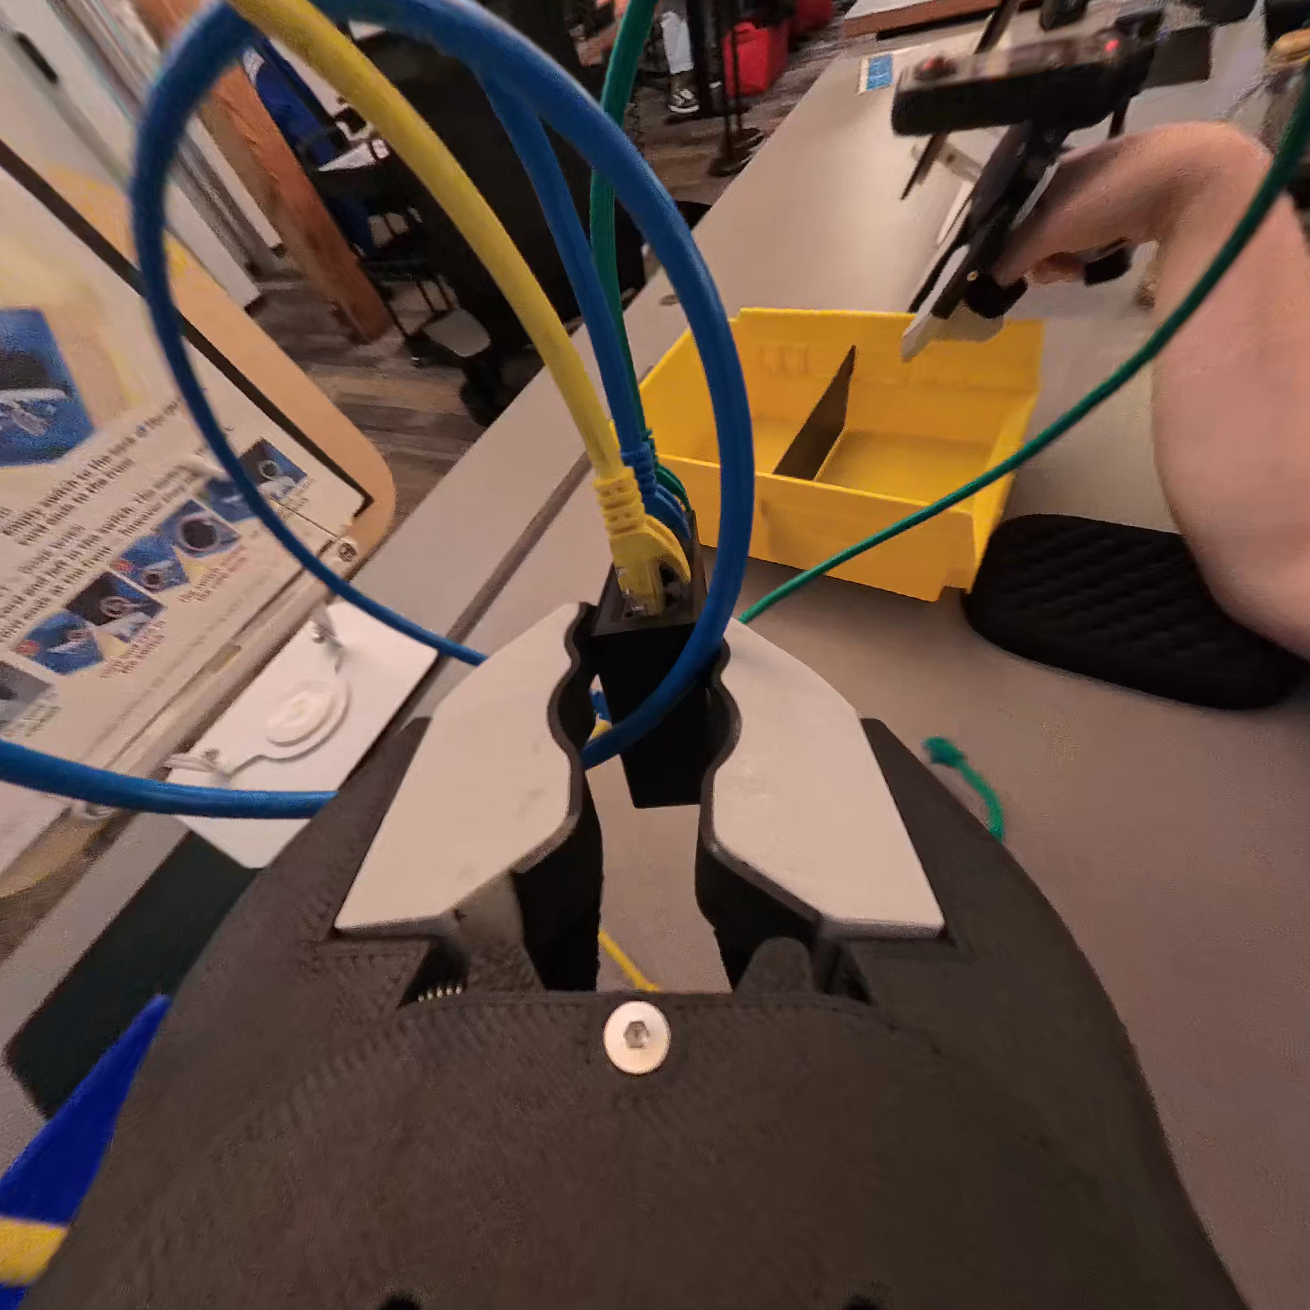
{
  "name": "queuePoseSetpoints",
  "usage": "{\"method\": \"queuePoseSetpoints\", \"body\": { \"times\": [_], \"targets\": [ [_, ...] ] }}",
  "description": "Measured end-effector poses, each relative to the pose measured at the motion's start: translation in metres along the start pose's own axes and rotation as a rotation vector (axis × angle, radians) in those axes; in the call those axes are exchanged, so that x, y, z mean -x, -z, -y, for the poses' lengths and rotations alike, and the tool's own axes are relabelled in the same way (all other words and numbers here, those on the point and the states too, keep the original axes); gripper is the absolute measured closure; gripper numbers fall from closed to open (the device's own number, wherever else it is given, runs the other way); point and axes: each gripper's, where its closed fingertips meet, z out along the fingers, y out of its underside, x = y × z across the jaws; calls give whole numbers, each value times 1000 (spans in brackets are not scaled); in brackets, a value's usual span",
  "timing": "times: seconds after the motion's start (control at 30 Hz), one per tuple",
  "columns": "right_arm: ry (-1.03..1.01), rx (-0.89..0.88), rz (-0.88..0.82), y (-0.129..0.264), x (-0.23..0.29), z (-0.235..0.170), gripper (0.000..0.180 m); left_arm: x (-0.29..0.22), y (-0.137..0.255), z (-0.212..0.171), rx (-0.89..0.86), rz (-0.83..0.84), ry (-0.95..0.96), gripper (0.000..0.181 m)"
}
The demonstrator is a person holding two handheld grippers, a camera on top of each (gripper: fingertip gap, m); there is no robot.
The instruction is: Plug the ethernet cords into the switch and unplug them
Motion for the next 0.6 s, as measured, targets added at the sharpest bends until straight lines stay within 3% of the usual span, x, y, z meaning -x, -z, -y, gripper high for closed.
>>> {"method": "queuePoseSetpoints", "body": {
  "times": [0.1, 0.33, 0.43, 0.5, 0.6],
  "targets": [
    [-194, 35, 214, -6, 14, 0, 173, 11, -2, -11, 28, -11, 20, 154],
    [-433, -40, 225, -10, -12, 3, 172, 31, 3, -26, 38, -36, 63, 153],
    [-388, -9, 158, -7, -16, 0, 172, 30, 7, -37, 62, -115, 67, 154],
    [-365, -16, 25, 4, -31, 5, 162, 28, 11, -41, 57, -184, 90, 154],
    [-287, -235, -2, 47, -19, 49, 159, 18, 21, -44, 35, -333, 125, 154]
  ]
}}
